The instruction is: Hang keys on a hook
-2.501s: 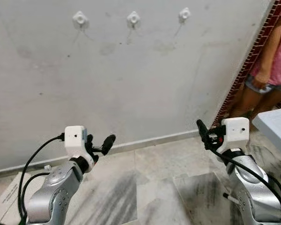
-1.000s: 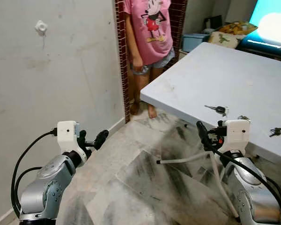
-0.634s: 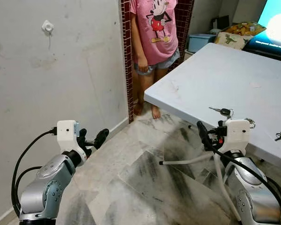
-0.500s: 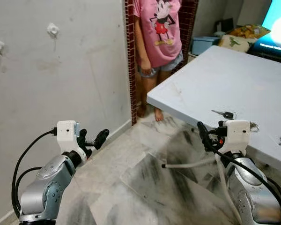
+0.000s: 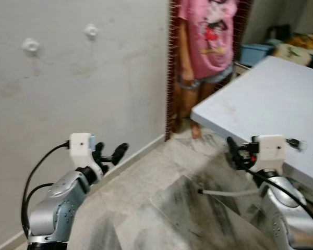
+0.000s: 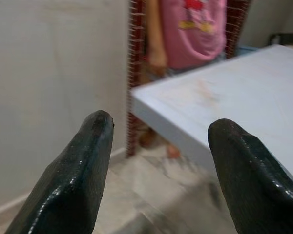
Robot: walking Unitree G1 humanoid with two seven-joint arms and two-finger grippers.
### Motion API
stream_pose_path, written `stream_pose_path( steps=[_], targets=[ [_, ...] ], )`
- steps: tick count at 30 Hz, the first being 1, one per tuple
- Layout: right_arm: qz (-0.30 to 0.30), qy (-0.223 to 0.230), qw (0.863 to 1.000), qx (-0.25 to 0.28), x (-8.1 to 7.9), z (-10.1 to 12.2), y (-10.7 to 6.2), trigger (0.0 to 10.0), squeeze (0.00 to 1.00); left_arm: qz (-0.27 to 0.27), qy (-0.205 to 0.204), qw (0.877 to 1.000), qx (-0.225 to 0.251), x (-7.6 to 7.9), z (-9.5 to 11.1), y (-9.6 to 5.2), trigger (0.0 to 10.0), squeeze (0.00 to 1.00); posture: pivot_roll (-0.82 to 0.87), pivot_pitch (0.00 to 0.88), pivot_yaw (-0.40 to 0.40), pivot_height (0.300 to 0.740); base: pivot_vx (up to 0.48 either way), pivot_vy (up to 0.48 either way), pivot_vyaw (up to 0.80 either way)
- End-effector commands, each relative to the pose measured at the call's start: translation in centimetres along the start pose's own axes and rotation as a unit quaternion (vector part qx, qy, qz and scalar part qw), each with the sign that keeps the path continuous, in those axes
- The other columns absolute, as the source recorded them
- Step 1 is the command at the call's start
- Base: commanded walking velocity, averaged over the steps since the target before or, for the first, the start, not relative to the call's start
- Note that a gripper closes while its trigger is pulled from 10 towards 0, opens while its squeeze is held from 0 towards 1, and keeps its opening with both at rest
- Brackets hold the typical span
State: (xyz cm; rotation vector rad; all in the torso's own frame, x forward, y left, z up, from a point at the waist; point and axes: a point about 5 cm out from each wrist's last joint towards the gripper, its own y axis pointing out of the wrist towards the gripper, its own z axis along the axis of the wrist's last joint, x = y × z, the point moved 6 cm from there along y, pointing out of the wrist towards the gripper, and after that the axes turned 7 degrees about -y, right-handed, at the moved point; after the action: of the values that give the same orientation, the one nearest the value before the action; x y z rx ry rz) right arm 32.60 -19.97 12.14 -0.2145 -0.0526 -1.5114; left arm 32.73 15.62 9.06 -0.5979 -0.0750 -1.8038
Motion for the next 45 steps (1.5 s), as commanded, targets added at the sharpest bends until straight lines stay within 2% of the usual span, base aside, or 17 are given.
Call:
stream_pose_path(
  steps=[1, 8, 15, 30, 45],
  targets=[
    [0.013, -0.001, 1.000, 0.010, -0.93, 0.79, 0.25, 10.0, 0.00, 0.010, 0.009, 1.000, 0.005, -0.57, 0.53, -0.26, 10.0, 0.00, -0.01, 0.000, 0.027, 0.740, 0.296, 0.364, -0.63],
    [0.010, -0.003, 1.000, 0.008, -0.82, 0.67, 0.25, 10.0, 0.00, 0.008, 0.008, 1.000, 0.000, -0.43, 0.26, -0.13, 10.0, 0.00, -0.02, 0.000, 0.028, 0.740, 0.249, 0.336, -0.78],
    [0.010, -0.003, 1.000, 0.008, -0.87, 0.65, 0.22, 10.0, 0.00, 0.009, 0.010, 1.000, -0.006, -0.40, -0.06, -0.14, 10.0, 0.00, -0.02, 0.000, 0.029, 0.740, 0.000, 0.000, -0.70],
    [0.008, -0.006, 1.000, 0.006, -0.80, 0.64, 0.28, 10.0, 0.00, 0.011, 0.020, 1.000, -0.012, -0.43, -0.18, -0.03, 10.0, 0.00, -0.02, 0.008, 0.025, 0.740, 0.000, 0.000, 0.00],
    [0.002, -0.008, 1.000, 0.004, -0.56, 0.52, 0.30, 10.0, 0.00, 0.010, 0.020, 1.000, -0.012, -0.53, -0.01, -0.12, 10.0, 0.00, -0.01, 0.006, 0.027, 0.740, 0.000, -0.344, 0.00]
  ],
)
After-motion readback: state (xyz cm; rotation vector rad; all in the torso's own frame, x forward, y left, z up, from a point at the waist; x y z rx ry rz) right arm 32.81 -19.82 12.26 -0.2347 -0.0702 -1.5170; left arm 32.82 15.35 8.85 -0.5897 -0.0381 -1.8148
